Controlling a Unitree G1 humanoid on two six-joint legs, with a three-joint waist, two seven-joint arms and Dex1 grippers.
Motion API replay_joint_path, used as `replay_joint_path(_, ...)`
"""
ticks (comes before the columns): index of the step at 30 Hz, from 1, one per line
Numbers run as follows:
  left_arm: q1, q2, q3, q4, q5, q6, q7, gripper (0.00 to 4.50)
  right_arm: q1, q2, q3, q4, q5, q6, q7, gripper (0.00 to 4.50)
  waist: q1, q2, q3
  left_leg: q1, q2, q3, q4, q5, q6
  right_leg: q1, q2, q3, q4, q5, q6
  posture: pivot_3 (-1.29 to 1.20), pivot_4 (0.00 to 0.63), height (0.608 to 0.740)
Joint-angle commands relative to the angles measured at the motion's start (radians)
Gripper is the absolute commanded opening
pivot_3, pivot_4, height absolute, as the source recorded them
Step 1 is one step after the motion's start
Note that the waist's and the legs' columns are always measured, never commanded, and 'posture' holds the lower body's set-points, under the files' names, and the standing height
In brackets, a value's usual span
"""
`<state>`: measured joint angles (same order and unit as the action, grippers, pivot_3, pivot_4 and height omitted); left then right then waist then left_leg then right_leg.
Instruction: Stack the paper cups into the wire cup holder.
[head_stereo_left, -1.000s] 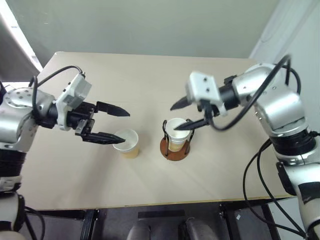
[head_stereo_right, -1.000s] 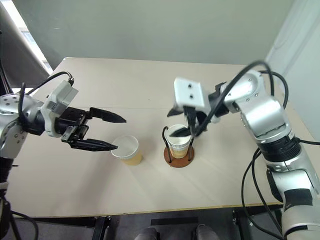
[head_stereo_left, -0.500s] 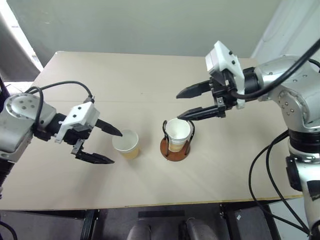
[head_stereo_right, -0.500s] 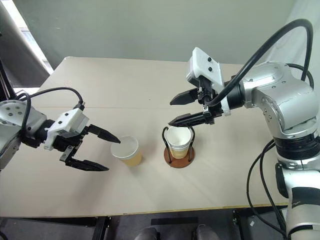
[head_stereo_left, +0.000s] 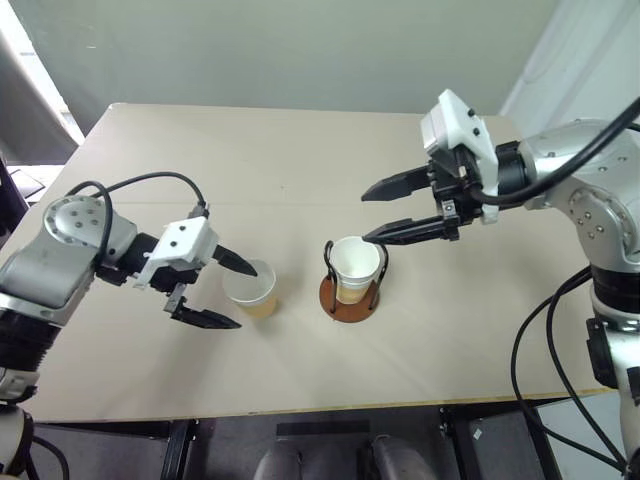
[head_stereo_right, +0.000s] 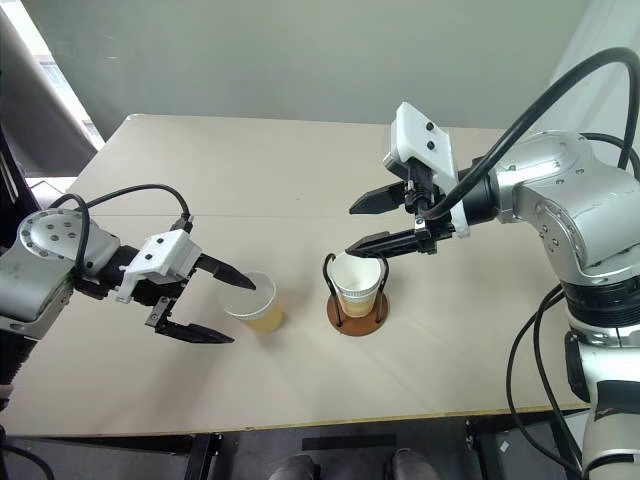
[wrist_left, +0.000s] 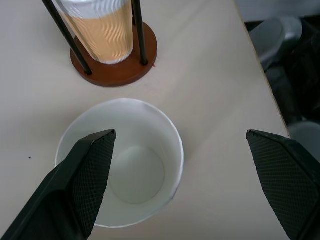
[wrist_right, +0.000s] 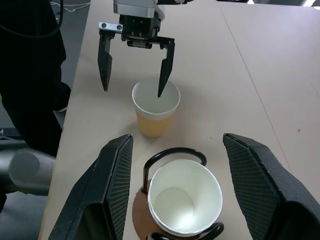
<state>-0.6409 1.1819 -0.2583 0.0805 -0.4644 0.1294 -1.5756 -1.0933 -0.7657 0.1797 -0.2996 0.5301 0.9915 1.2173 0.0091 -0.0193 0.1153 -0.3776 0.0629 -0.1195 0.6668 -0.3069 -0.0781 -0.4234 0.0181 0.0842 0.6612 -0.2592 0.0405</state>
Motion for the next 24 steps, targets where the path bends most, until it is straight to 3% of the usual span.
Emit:
replay_joint_path(1, 0.005, 0.017, -0.013, 0.014, 0.044, -0.090, -0.039, 4.50, -0.009, -0.017, -0.031, -0.024, 0.020, -0.006, -0.012, 2.85, 0.000, 0.000, 0.000, 0.000, 0.000, 0.000, 0.000, 0.000, 0.000, 0.000, 0.000, 0.000, 0.000, 0.000, 0.000, 0.00, 0.150, 0.740)
replay_joint_path(5, 0.023, 0.013, -0.034, 0.037, 0.084, -0.176, -0.039, 4.50, -0.008, -0.021, -0.027, -0.023, 0.027, -0.010, -0.018, 2.85, 0.000, 0.000, 0.000, 0.000, 0.000, 0.000, 0.000, 0.000, 0.000, 0.000, 0.000, 0.000, 0.000, 0.000, 0.000, 0.00, 0.150, 0.740)
replay_joint_path(8, 0.037, -0.004, -0.033, 0.061, 0.111, -0.229, -0.039, 3.87, -0.005, -0.022, -0.024, -0.024, 0.031, -0.011, -0.022, 2.87, 0.000, 0.000, 0.000, 0.000, 0.000, 0.000, 0.000, 0.000, 0.000, 0.000, 0.000, 0.000, 0.000, 0.000, 0.000, 0.00, 0.150, 0.740)
replay_joint_path(18, 0.000, -0.061, 0.000, 0.132, 0.118, -0.244, -0.039, 0.17, 0.018, -0.055, -0.007, -0.029, 0.023, -0.019, -0.010, 2.87, 0.000, 0.000, 0.000, 0.000, 0.000, 0.000, 0.001, 0.000, 0.000, 0.000, 0.000, 0.000, 0.001, 0.000, 0.000, 0.00, 0.150, 0.740)
replay_joint_path(24, -0.107, -0.079, 0.009, 0.163, 0.064, -0.129, -0.039, 0.02, 0.056, -0.120, 0.006, -0.016, -0.001, -0.048, 0.023, 2.87, 0.003, 0.000, 0.000, -0.001, 0.000, 0.000, 0.002, 0.000, 0.000, 0.000, -0.001, -0.001, 0.001, 0.000, 0.000, 0.00, 0.150, 0.740)
